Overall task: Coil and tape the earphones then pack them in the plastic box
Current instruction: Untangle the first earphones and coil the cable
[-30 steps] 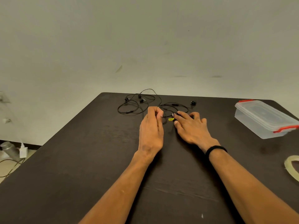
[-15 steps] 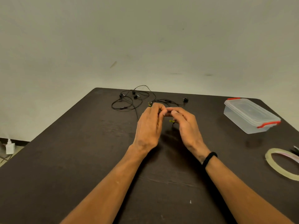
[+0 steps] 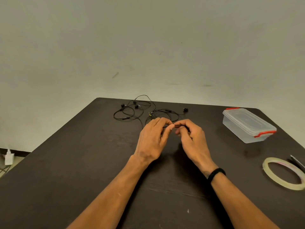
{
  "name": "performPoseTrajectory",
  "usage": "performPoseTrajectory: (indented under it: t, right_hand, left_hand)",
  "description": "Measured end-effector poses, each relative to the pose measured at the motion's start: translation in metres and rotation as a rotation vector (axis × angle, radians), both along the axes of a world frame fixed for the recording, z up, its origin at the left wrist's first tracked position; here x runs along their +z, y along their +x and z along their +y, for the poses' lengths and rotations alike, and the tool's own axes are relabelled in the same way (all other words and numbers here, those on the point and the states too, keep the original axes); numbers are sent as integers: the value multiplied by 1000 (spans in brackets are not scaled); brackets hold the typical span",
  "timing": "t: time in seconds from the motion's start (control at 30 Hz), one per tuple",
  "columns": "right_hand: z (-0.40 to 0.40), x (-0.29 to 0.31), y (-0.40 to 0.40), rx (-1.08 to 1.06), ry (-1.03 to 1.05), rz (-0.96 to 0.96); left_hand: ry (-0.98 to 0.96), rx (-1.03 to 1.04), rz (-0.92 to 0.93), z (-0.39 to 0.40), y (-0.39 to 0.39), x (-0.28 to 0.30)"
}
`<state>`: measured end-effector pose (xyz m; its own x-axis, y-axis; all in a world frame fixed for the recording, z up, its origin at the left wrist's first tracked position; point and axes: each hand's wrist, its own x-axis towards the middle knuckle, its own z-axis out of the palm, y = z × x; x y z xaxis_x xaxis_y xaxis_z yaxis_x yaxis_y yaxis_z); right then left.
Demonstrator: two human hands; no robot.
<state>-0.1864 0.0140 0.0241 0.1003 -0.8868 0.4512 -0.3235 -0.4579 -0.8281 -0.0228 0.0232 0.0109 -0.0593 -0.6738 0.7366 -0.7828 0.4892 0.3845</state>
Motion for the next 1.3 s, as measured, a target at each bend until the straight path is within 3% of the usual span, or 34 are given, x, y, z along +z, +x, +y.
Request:
performPoseTrajectory:
  t: [0.27,0.4,0.53,0.63,0.77,0.83,1.1,1.17,1.3]
  right_hand:
    - [0,6,6,172,216,-166]
    - [4,13,8,413,459,-402]
    - [8,15,9,576,531,-476]
    - [6,12,8,515,451,-367]
    - [-6,6,-4,171,103,47]
    - [-10,5,-11,34,-14,165]
    - [-21,-4,-34,-264,-65,560]
    - [-11,1,-23,-300,-172,581]
    - [16,13,9,-221,-391,410]
  left_hand:
    - [-73,114,39,-1,11,12]
    - [-61,147,89,-1,15,15]
    - [-54,167,129,-1,17,16]
    - [-70,203,144,-1,19,18]
    - [-124,254,123,5,14,29]
    - [-139,264,91,7,13,31]
    - [-130,336,112,6,18,36]
    - [-119,331,63,7,13,33]
    - [-123,288,5,6,5,24]
